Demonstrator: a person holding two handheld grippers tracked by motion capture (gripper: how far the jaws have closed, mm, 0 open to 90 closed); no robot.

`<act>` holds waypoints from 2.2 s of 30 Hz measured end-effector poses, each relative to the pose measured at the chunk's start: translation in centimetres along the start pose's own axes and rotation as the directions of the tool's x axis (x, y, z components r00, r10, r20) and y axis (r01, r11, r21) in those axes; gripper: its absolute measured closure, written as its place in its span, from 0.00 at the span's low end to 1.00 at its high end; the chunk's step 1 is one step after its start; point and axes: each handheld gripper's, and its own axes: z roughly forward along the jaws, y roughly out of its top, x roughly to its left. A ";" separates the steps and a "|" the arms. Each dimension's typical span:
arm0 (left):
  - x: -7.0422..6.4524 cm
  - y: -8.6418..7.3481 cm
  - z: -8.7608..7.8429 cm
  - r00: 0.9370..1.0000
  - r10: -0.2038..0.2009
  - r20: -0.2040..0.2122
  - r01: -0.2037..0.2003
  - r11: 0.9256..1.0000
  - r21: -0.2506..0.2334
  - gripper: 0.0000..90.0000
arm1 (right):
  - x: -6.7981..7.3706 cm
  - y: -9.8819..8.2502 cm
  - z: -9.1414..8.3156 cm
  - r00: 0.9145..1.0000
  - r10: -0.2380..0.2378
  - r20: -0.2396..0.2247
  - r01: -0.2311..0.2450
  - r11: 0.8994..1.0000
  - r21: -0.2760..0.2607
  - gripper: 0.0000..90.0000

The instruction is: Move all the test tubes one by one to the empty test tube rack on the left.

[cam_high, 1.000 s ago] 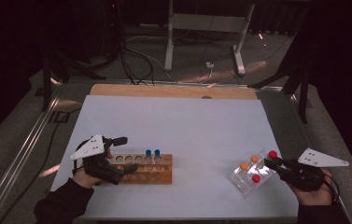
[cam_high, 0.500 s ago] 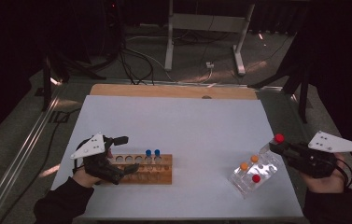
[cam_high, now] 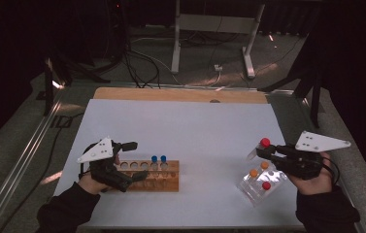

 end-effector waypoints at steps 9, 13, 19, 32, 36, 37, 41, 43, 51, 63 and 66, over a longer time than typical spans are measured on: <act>-0.8 1.5 1.4 0.999 0.022 0.033 -0.023 0.999 0.027 0.01 | 1.5 0.7 3.0 0.995 -0.028 -0.094 0.031 0.999 0.024 0.83; -1.1 2.4 2.1 0.998 0.036 0.045 -0.038 0.998 0.041 0.01 | 2.2 1.0 4.2 0.992 -0.048 -0.119 0.054 0.998 0.044 0.83; -1.6 3.8 3.3 0.997 0.056 0.060 -0.059 0.997 0.053 0.02 | 3.0 1.3 5.3 0.986 -0.062 -0.157 0.072 0.996 0.053 0.83; -2.9 6.0 6.4 0.991 0.074 0.107 -0.080 0.995 0.053 0.07 | 4.7 1.6 7.2 0.971 -0.086 -0.224 0.104 0.992 0.069 0.83; -3.5 6.5 7.6 0.988 0.095 0.119 -0.103 0.993 0.064 0.11 | 5.2 1.7 7.7 0.966 -0.089 -0.241 0.110 0.991 0.074 0.83; -3.6 6.6 7.8 0.987 0.096 0.129 -0.104 0.993 0.061 0.14 | 5.3 1.7 7.8 0.965 -0.094 -0.243 0.115 0.991 0.073 0.83; -4.1 6.9 8.8 0.983 0.100 0.153 -0.110 0.993 0.054 0.18 | 5.7 1.8 8.0 0.962 -0.094 -0.258 0.117 0.990 0.075 0.83; -4.4 7.0 9.3 0.981 0.111 0.161 -0.121 0.991 0.054 0.20 | 5.8 1.9 8.2 0.960 -0.096 -0.263 0.120 0.990 0.075 0.83; -5.2 7.1 10.9 0.973 0.134 0.186 -0.146 0.988 0.053 0.35 | 6.4 2.0 8.7 0.954 -0.100 -0.283 0.127 0.989 0.076 0.83; -6.0 7.4 11.8 0.965 0.162 0.206 -0.171 0.985 0.031 0.58 | 6.7 1.8 9.4 0.950 -0.102 -0.296 0.134 0.987 0.093 0.83; -6.2 7.5 12.0 0.963 0.168 0.212 -0.178 0.984 0.029 0.62 | 6.8 1.8 9.5 0.949 -0.102 -0.298 0.136 0.986 0.094 0.83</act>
